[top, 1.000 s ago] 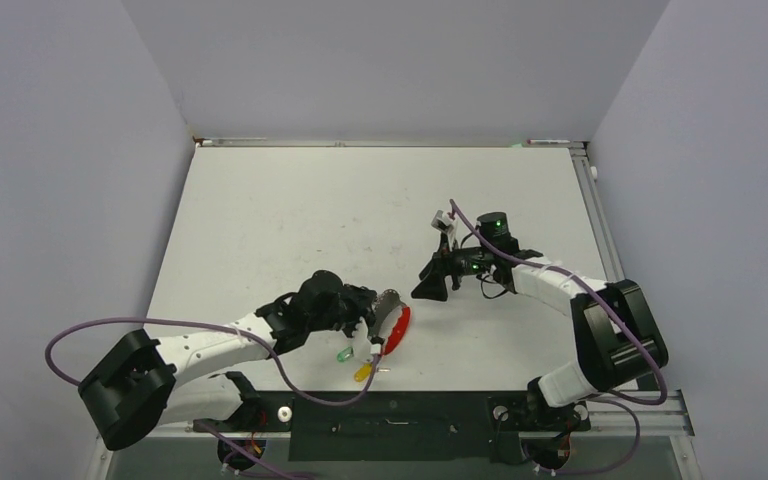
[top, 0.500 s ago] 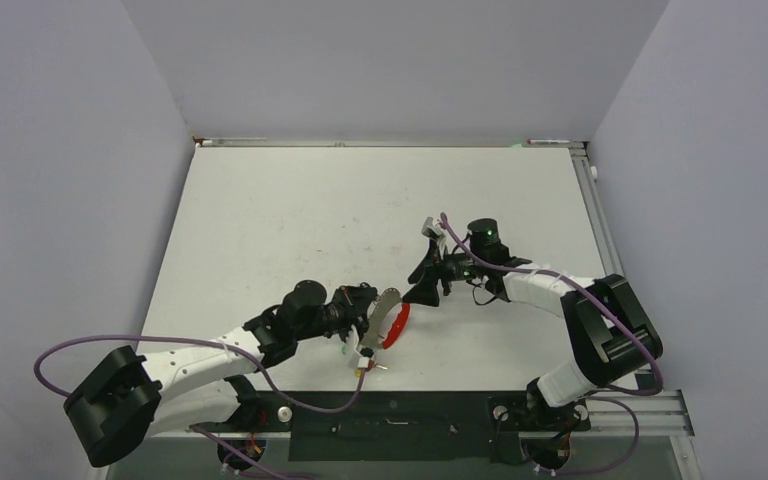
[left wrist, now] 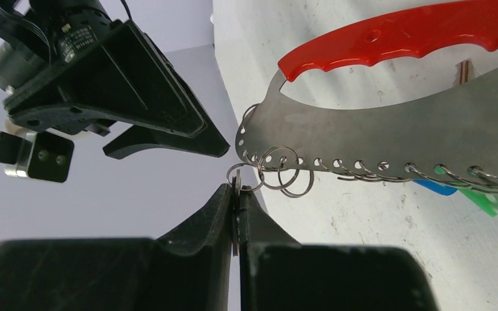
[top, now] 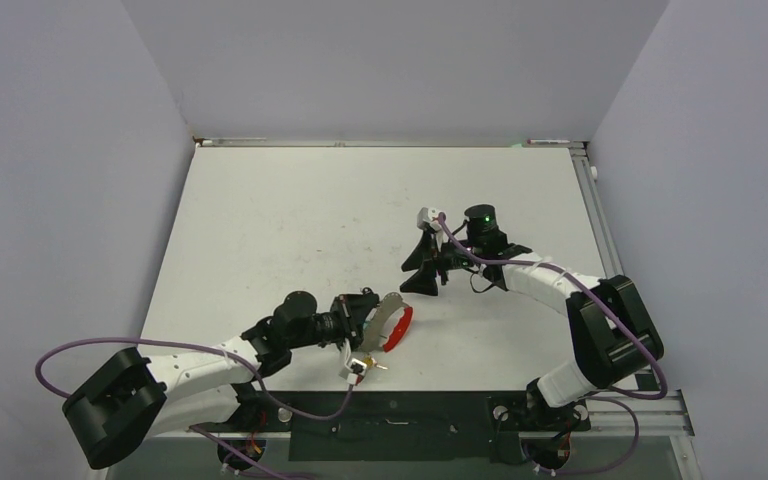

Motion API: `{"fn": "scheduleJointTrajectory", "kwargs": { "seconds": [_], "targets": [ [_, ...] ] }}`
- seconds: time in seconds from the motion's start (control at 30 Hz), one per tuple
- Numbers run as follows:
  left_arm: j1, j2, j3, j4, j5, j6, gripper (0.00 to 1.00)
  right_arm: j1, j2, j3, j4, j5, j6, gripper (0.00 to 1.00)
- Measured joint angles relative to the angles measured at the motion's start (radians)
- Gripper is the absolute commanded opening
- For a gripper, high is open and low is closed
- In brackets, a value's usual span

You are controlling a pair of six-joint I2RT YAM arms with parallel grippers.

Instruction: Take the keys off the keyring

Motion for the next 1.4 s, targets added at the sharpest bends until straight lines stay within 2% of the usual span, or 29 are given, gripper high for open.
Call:
{"fn": "scheduleJointTrajectory", "kwargs": {
  "seconds": [0.4,0.8,0.9,1.0,1.1,1.2,1.4],
  "targets": [
    [0.038,-0.001,-0.138,0.187,0.140,0.155,0.00,0.027,0.000,0.003,0.002,-0.003,-0.011,0.54],
    [0.076,0.032,-0.156,0.295,0.204,0.222,0.00,0.109,0.041,-0.013,0.113,-0.010,0.079,0.51],
    [0.080,0.037,-0.156,0.311,0.209,0.222,0.00,0.117,0.065,-0.040,0.130,-0.018,0.109,0.47],
    [0.087,0.043,-0.156,0.327,0.212,0.222,0.00,0.117,0.080,-0.052,0.127,-0.036,0.122,0.36],
    [0.100,0.049,-0.156,0.335,0.214,0.222,0.00,0.122,0.080,-0.052,0.085,-0.054,0.092,0.24],
    [0.117,0.056,-0.153,0.337,0.219,0.222,0.00,0.124,0.079,-0.052,0.002,-0.068,0.035,0.07],
    [0.147,0.101,-0.148,0.338,0.240,0.221,0.00,0.124,0.062,-0.045,-0.217,-0.090,-0.129,0.05]
  ]
}}
